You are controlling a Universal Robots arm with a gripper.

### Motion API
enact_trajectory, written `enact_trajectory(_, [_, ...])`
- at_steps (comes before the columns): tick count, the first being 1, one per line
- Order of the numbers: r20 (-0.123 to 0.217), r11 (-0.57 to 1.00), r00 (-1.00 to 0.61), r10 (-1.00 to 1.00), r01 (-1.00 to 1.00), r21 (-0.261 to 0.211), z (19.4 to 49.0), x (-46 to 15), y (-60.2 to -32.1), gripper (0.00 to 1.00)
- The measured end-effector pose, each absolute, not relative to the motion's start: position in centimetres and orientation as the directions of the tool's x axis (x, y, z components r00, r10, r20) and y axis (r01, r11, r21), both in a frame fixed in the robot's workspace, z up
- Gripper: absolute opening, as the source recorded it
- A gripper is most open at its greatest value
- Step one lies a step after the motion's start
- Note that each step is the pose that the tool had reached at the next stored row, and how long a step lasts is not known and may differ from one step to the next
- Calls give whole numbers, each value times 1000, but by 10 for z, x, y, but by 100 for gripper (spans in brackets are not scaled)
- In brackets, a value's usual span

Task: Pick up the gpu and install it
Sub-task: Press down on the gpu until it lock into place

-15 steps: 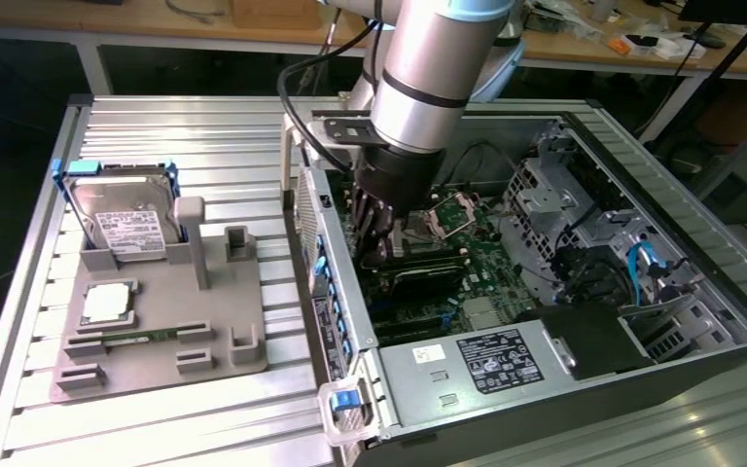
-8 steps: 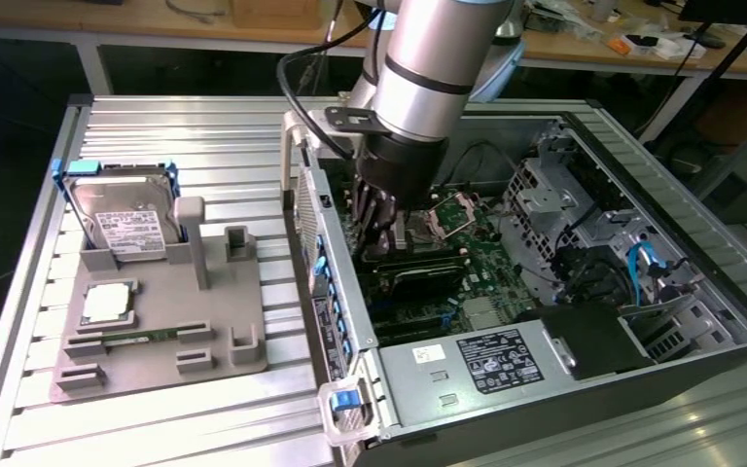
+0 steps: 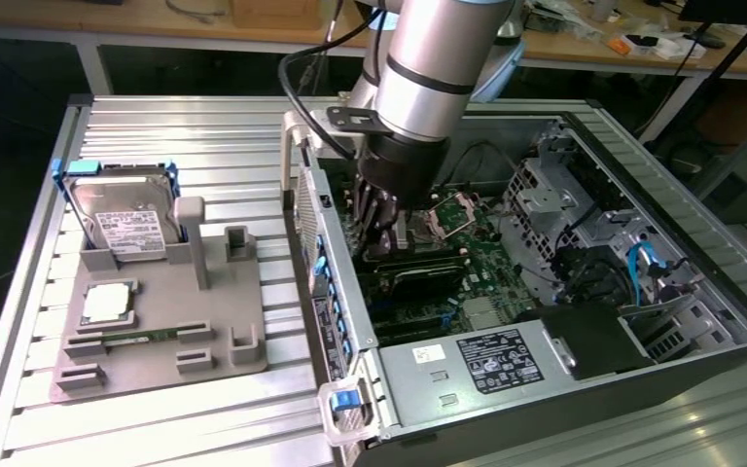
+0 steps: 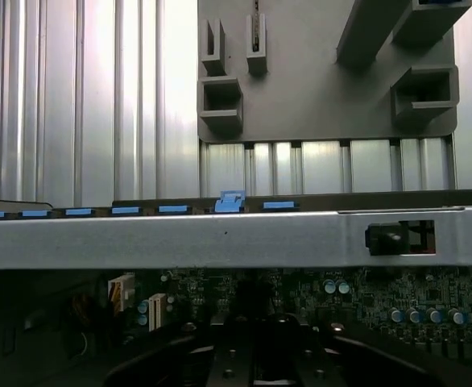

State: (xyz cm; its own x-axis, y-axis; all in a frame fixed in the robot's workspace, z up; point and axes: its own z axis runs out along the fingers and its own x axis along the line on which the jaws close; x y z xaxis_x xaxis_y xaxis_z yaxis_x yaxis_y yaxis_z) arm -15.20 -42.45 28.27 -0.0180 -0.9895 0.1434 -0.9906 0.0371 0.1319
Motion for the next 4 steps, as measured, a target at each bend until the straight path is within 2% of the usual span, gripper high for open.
enact_trajectory(4, [143,37,-18,-990,-991,132,283,-152,-425,14])
